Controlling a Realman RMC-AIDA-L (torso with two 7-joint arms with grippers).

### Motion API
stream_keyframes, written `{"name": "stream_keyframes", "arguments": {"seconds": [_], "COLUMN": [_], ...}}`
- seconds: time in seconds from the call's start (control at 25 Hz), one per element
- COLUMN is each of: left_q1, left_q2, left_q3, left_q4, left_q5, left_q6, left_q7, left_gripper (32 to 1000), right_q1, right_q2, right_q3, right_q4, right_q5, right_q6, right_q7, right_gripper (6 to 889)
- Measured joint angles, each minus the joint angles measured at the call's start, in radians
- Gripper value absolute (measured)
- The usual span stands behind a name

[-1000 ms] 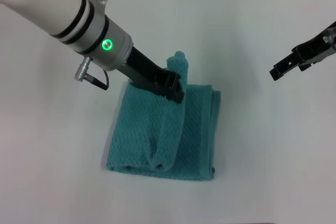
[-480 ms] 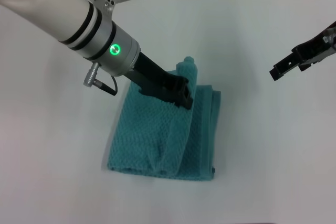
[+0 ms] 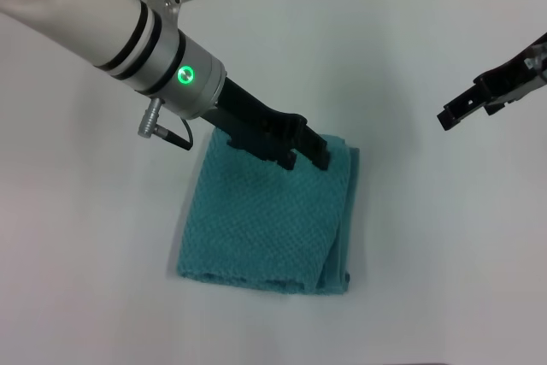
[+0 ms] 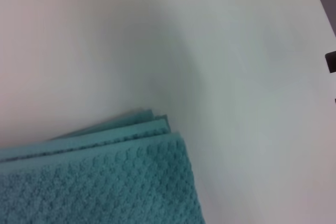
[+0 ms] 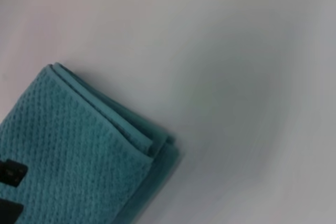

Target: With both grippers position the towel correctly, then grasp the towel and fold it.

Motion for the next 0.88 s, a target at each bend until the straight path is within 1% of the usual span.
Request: {"name": "stream_keyframes", "arguments": {"seconds": [0.08,0.16,0.28,0.32,0.36,0.4,0.44,0.48,0.56,0.6,0.64,0.72,0.84,0.88], "left_q1": [0.001,0.002,0.008,0.014,0.021,0.034,0.044,0.051,0.078,0.091,0.095,0.111,0.128,0.13], "left_q2": [0.0006,0.0007,0.0018,0.0023,0.0023,0.0025,0.003,0.0037,0.0069,0.0091,0.0096,0.0135,0.0245,0.0285], "left_q3": [-0.003,-0.024,-0.074,-0.096,-0.105,-0.116,-0.12,-0.12,-0.12,-0.12,-0.12,-0.119,-0.119,-0.12], "left_q4": [0.005,0.008,0.014,0.024,0.038,0.063,0.085,0.098,0.144,0.172,0.179,0.209,0.224,0.227], "left_q5": [-0.001,-0.002,-0.003,-0.003,-0.003,-0.003,-0.003,-0.003,-0.002,0.001,0.003,0.012,0.022,0.033], "left_q6": [0.005,0.018,0.053,0.068,0.077,0.089,0.097,0.1,0.122,0.135,0.141,0.165,0.199,0.21], "left_q7": [0.0,0.007,0.035,0.048,0.056,0.063,0.065,0.065,0.064,0.062,0.06,0.048,0.025,0.018], "left_gripper": [411,491,596,631,666,693,721,748,803,804,804,806,808,808], "right_q1": [0.0,0.0,0.0,0.0,0.0,-0.001,-0.001,-0.001,-0.002,-0.002,-0.003,-0.006,-0.008,-0.008], "right_q2": [0.0,0.0,0.0,0.0,0.0,0.0,0.0,0.0,-0.001,-0.001,-0.001,-0.001,-0.001,-0.002], "right_q3": [0.0,0.0,0.0,0.0,0.0,0.0,0.0,0.0,0.0,0.0,0.0,0.0,0.0,0.0], "right_q4": [0.0,0.0,0.0,0.0,0.0,0.003,0.003,0.004,0.006,0.006,0.005,0.004,0.004,0.005], "right_q5": [0.006,0.008,0.008,0.008,0.008,0.008,0.008,0.008,0.008,0.008,0.008,0.008,0.008,0.008], "right_q6": [-0.001,-0.003,-0.003,-0.002,-0.002,-0.002,-0.002,-0.002,-0.001,-0.001,-0.001,0.0,0.001,0.001], "right_q7": [0.0,0.0,0.0,0.0,0.0,-0.001,-0.001,-0.001,-0.001,-0.001,-0.001,-0.001,-0.001,-0.002], "right_gripper": [852,852,852,852,852,852,852,852,852,852,852,852,852,852]}}
